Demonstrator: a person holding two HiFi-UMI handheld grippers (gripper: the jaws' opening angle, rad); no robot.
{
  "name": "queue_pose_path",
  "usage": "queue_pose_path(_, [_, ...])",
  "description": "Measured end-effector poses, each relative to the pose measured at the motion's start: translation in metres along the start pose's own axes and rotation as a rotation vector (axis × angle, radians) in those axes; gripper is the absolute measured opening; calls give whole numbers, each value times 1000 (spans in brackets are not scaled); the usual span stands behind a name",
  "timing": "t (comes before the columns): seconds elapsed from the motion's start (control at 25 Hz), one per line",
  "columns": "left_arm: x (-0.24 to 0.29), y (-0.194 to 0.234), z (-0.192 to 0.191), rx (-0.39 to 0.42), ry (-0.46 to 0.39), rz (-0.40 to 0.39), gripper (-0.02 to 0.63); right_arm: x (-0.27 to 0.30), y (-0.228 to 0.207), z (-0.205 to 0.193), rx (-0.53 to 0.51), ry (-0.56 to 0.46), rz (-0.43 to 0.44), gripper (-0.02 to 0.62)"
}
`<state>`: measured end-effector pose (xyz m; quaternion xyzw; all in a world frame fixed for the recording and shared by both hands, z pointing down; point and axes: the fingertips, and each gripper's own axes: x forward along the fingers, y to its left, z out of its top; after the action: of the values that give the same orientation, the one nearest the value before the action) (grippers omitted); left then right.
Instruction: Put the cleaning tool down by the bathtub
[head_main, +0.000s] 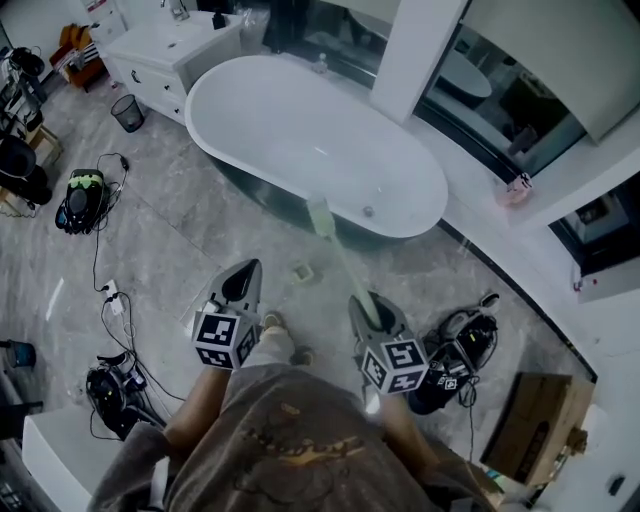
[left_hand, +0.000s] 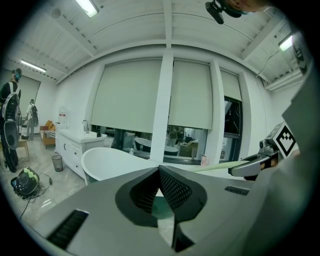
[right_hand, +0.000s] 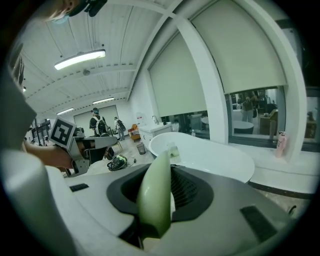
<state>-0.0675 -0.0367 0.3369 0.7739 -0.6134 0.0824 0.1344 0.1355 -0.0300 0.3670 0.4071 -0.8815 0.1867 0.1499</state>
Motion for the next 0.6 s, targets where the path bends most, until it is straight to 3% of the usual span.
queue_pose_path(0.6, [76,38,22,19,-22,-8,0,61,-28,35,-19,-31,15,110])
